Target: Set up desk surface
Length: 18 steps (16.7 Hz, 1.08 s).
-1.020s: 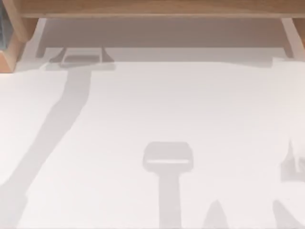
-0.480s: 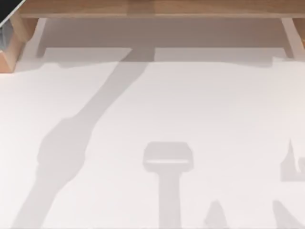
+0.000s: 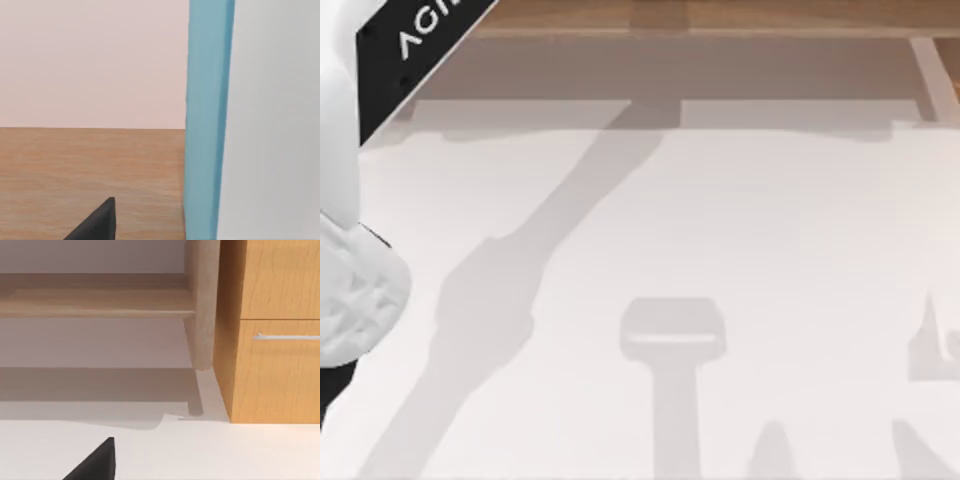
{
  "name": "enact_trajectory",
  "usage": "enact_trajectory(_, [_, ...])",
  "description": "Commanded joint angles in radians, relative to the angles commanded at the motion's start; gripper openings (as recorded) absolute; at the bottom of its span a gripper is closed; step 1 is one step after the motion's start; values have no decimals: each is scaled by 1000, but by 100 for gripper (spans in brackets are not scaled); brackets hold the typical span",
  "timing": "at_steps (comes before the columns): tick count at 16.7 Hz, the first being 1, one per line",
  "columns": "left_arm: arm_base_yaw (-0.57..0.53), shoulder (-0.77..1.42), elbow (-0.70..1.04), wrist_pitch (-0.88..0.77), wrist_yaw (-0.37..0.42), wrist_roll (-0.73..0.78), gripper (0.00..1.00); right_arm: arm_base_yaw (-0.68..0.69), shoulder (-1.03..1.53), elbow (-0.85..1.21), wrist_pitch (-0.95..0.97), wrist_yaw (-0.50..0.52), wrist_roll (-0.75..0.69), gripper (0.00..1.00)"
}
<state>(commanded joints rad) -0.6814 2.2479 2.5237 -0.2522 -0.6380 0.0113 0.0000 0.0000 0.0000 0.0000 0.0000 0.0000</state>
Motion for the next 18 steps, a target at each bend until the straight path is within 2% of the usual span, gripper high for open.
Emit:
enact_trajectory(5, [5, 8, 10, -6, 3, 0, 100, 0, 0, 0, 0, 0, 0, 100])
enact_trajectory(14, [21, 186, 341, -155, 23, -2, 100, 0, 0, 0, 0, 0, 0, 100])
enact_trajectory(18, [24, 204, 377, -172, 26, -2, 100, 0, 0, 0, 0, 0, 0, 100])
